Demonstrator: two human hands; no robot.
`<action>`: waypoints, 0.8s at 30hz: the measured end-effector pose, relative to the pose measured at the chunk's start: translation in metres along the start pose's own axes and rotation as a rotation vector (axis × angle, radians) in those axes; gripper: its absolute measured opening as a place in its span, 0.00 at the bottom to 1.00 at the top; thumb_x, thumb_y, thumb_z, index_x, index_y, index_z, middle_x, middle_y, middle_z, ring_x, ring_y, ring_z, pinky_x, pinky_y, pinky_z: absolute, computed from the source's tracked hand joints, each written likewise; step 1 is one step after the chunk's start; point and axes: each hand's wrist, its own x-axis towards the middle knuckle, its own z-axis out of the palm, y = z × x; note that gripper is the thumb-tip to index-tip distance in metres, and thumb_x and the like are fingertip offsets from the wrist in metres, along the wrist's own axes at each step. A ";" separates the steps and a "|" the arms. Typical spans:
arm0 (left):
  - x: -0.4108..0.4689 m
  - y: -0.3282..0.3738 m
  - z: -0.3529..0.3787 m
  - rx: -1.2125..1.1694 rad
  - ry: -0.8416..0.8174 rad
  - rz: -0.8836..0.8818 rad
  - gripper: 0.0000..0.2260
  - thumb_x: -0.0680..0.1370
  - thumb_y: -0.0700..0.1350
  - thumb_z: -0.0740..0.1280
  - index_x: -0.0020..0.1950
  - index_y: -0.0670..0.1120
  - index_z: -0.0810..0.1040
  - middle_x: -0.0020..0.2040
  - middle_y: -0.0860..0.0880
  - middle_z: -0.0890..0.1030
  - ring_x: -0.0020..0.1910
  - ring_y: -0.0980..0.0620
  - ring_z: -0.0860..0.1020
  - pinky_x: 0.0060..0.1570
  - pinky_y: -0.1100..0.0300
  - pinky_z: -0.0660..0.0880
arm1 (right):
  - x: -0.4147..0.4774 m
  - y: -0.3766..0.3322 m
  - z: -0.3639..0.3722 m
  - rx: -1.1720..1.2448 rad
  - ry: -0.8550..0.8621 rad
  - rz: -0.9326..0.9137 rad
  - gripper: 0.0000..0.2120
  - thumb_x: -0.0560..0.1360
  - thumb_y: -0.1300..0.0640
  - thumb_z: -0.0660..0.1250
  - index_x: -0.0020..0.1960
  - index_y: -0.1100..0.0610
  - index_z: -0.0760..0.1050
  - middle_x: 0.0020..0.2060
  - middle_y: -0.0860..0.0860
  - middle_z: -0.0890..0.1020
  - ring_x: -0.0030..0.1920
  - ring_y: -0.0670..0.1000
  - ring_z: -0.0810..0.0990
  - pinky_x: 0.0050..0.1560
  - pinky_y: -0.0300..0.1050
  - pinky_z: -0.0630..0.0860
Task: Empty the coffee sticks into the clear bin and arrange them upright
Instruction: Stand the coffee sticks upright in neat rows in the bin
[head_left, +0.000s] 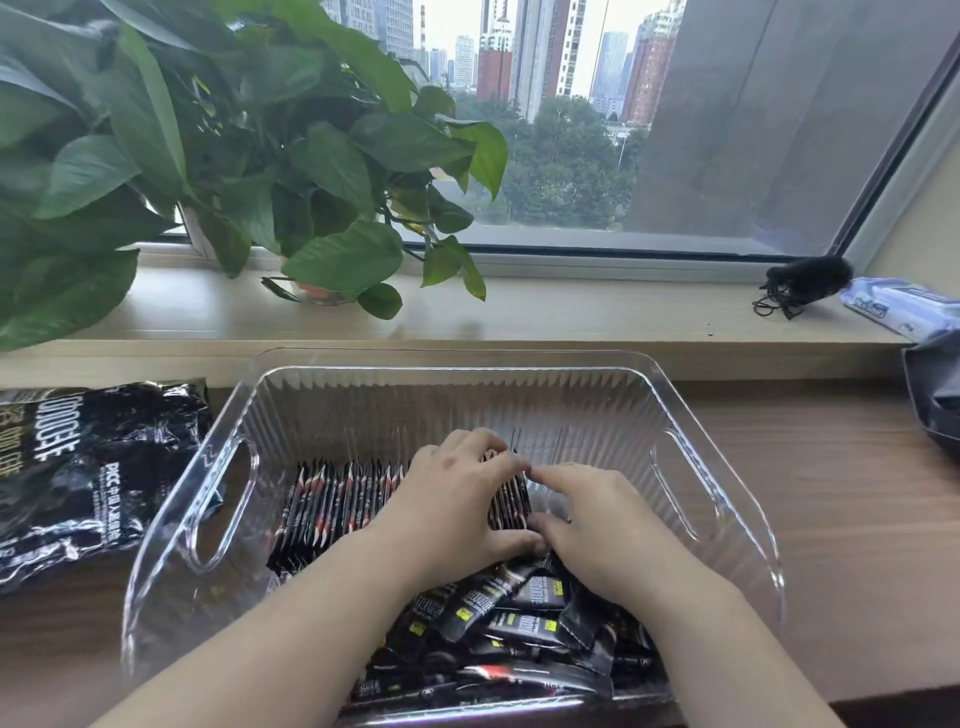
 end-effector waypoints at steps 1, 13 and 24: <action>0.000 0.000 0.000 -0.004 -0.012 0.003 0.35 0.70 0.72 0.63 0.74 0.60 0.67 0.71 0.55 0.67 0.71 0.53 0.63 0.69 0.50 0.65 | 0.000 0.000 0.001 -0.041 0.002 -0.020 0.21 0.79 0.52 0.69 0.71 0.48 0.74 0.63 0.46 0.79 0.64 0.49 0.76 0.64 0.43 0.72; -0.003 -0.003 0.001 0.079 -0.154 -0.024 0.38 0.67 0.78 0.44 0.74 0.66 0.63 0.74 0.54 0.56 0.74 0.53 0.52 0.73 0.51 0.53 | 0.000 0.005 0.007 -0.149 -0.003 -0.029 0.25 0.79 0.44 0.66 0.74 0.48 0.67 0.73 0.46 0.68 0.76 0.46 0.59 0.74 0.41 0.59; -0.001 0.001 0.011 0.109 -0.090 -0.025 0.29 0.71 0.75 0.50 0.63 0.63 0.75 0.70 0.49 0.66 0.70 0.48 0.62 0.68 0.44 0.63 | -0.009 0.004 0.002 -0.351 -0.071 0.032 0.33 0.84 0.42 0.54 0.81 0.54 0.45 0.81 0.54 0.47 0.80 0.55 0.45 0.78 0.47 0.51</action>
